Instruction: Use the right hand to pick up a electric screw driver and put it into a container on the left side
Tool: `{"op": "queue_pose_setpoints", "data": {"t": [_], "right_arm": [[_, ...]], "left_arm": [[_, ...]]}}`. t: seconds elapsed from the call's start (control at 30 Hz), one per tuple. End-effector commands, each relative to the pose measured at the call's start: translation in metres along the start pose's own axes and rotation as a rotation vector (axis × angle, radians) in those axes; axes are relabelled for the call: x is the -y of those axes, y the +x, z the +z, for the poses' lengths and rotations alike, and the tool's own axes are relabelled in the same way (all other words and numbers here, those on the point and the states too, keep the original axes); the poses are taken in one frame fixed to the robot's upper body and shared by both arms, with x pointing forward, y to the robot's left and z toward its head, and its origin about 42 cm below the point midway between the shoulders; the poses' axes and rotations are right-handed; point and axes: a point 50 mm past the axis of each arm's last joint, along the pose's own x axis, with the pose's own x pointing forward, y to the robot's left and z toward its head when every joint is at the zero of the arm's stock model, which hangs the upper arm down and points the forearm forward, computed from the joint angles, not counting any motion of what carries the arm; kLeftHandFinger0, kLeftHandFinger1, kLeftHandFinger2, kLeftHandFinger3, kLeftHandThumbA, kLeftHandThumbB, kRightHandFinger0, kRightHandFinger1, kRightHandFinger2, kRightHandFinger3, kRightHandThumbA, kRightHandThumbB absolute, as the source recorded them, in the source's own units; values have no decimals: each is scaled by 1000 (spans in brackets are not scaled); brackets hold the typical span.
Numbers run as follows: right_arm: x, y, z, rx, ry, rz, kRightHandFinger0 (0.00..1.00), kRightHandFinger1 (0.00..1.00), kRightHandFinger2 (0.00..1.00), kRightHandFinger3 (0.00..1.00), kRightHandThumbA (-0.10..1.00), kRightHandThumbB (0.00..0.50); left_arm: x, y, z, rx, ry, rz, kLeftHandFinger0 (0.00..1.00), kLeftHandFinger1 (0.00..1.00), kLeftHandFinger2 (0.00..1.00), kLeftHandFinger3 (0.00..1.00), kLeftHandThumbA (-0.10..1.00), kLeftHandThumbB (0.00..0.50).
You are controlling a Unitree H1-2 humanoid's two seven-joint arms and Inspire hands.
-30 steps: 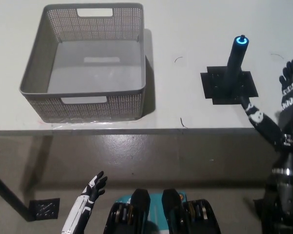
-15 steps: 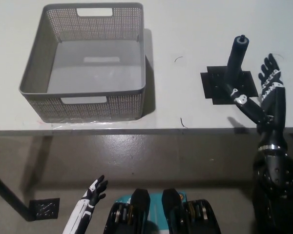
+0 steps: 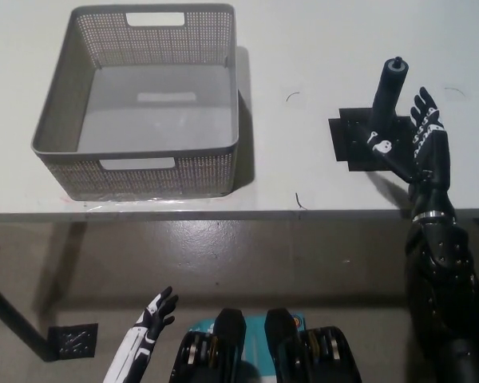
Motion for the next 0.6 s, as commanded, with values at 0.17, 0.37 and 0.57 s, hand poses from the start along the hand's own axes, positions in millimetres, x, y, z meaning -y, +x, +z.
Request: {"op": "queue_pose_setpoints", "data": {"t": [0.17,0.37,0.57], "right_arm": [[7,30,24,57,34,5,1000,1000,1000,1000,1000,368],[10,39,25,33,20,13,1000,1000,1000,1000,1000,337],[9,43,27,38,5,26,1000,1000,1000,1000,1000,349]], "left_arm": [[-4,-1,5,75,-19,-1,1000,1000,1000,1000,982,274],[-5,-1,5,72,-20,-11,1000,1000,1000,1000,984,271],[-5,1,6,72,-21,-16,1000,1000,1000,1000,989,278]]}}
